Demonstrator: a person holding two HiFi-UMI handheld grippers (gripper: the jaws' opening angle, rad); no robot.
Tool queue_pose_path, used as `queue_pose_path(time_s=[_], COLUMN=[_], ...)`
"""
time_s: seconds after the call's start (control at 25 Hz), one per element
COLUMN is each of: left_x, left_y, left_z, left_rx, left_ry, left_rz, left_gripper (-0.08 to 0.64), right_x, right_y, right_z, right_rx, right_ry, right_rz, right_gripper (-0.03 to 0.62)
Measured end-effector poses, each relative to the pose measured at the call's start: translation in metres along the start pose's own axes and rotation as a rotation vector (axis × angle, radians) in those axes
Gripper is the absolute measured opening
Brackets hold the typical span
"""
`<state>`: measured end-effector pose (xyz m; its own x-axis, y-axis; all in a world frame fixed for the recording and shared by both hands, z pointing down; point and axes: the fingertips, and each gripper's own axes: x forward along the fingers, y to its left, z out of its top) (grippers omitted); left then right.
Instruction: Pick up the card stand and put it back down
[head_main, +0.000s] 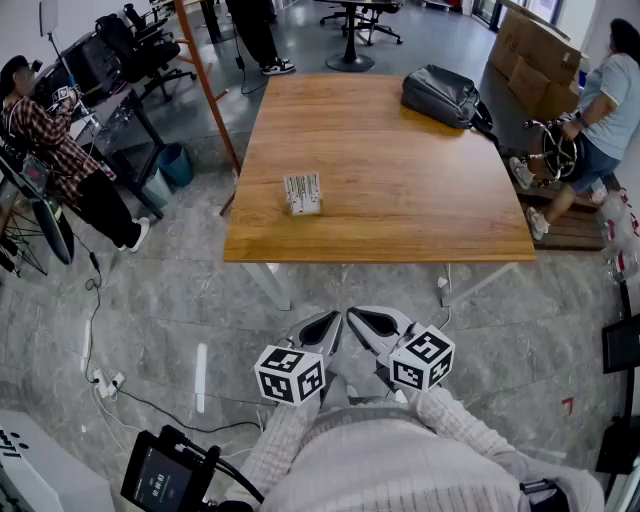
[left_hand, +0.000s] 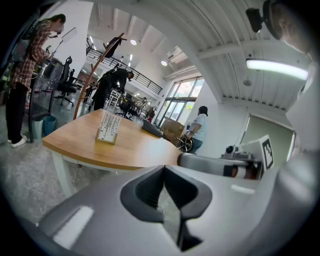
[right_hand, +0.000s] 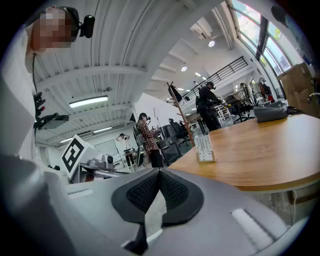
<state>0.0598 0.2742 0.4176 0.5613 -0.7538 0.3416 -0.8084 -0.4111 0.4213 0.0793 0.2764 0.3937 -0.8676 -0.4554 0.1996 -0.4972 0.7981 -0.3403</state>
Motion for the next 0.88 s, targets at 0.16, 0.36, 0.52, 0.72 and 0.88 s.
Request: queue_pose_path(time_s=[0.16,0.36,0.52,0.72,0.88], left_x=[0.004,0.025,0.05,0.07,0.087], left_y=[0.009,0.042,0.082,0.126,0.165], left_z=[0.005,0.023,0.051,0.091,0.118], left_rx=[-0.015,0.002,0.011,0.023,0.019], left_ry=[-0.002,-0.004,0.002,0.001,0.012], left_rz=[0.015,0.017,0.0,0.007,-0.006], left_gripper=[0.008,0.008,0.008,0.008,0.008], right_x=[0.001,0.032,0.076,0.123,0.162], right_y=[-0.008,-0.034,-0.062,-0.093,-0.121], right_z=[0.003,0.016,0.031,0.056,0.075], right_rx=[0.006,0.029,0.016,0.016,0.022], right_ry=[0.002,-0.016,-0.004,-0.001,-0.003], right_rz=[0.0,0.01,-0.003,-0.03,-0.061], right_gripper=[0.0,0.0,0.0,-0.001,-0.002])
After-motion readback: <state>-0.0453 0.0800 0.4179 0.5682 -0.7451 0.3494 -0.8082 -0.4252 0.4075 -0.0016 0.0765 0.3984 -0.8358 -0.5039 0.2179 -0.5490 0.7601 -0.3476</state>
